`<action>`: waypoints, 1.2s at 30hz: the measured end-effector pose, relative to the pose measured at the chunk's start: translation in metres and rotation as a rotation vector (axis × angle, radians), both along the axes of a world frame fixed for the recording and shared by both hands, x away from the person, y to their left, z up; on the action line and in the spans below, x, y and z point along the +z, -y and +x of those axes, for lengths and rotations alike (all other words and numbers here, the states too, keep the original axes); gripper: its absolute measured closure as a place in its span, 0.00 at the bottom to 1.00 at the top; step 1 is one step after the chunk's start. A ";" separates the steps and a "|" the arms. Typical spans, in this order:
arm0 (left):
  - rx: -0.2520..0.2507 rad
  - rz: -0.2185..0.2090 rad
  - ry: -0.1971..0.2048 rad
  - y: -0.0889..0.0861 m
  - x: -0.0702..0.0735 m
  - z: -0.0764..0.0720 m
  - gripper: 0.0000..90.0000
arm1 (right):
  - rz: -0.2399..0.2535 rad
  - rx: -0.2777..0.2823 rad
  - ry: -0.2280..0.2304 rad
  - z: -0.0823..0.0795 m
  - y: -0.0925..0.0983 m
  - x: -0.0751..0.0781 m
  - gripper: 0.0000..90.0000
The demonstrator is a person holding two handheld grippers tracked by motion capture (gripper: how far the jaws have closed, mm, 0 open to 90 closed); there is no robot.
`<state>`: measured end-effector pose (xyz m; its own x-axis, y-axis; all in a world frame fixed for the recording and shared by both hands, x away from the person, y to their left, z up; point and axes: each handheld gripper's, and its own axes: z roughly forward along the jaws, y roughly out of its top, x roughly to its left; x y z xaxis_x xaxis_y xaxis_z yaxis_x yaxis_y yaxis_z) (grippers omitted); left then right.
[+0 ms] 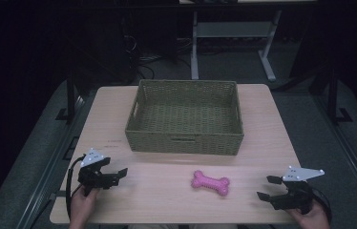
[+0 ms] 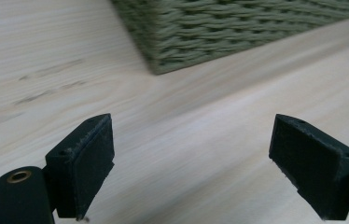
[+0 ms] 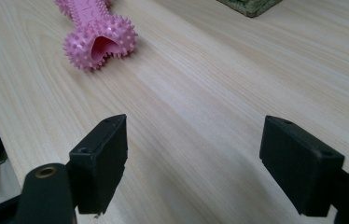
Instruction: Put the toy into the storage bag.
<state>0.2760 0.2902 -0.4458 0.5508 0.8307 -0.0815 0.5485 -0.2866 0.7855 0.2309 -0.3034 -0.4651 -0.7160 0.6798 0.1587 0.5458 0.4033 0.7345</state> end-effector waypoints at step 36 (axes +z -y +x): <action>0.011 0.009 0.094 -0.002 0.005 -0.014 0.15 | -0.183 0.259 -0.079 0.033 -0.089 0.038 0.21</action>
